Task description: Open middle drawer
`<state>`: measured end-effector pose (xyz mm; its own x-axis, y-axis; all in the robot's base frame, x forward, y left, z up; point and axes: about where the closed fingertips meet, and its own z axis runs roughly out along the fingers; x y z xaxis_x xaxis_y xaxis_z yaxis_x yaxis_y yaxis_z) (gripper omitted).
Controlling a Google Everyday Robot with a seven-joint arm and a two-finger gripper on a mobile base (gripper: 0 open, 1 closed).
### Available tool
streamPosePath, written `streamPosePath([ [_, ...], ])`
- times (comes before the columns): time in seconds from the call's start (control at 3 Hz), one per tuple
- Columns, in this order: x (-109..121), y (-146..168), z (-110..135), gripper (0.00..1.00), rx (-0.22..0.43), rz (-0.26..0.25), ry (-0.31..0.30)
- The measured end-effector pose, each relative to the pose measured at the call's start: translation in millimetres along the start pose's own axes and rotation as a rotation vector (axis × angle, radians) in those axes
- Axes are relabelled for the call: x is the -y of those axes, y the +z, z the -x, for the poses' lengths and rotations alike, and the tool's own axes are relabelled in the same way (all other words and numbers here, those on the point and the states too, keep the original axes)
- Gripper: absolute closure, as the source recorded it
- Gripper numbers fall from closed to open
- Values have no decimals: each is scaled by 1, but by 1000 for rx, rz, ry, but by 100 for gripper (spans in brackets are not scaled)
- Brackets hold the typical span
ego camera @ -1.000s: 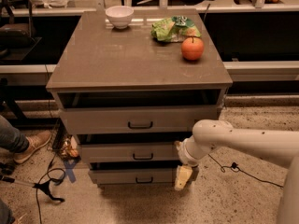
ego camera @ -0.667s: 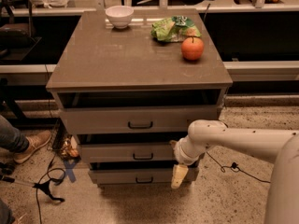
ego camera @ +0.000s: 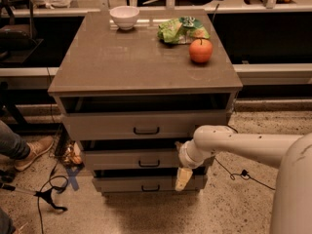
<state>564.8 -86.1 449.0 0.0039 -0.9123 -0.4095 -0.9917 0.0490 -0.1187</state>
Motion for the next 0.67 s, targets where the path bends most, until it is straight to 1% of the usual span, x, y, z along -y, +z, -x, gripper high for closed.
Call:
streamPosePath([
  [0.33,9,8,6,0,-18,-27,-17],
  [0.67,12,27,13,0,-65,-23,-38],
])
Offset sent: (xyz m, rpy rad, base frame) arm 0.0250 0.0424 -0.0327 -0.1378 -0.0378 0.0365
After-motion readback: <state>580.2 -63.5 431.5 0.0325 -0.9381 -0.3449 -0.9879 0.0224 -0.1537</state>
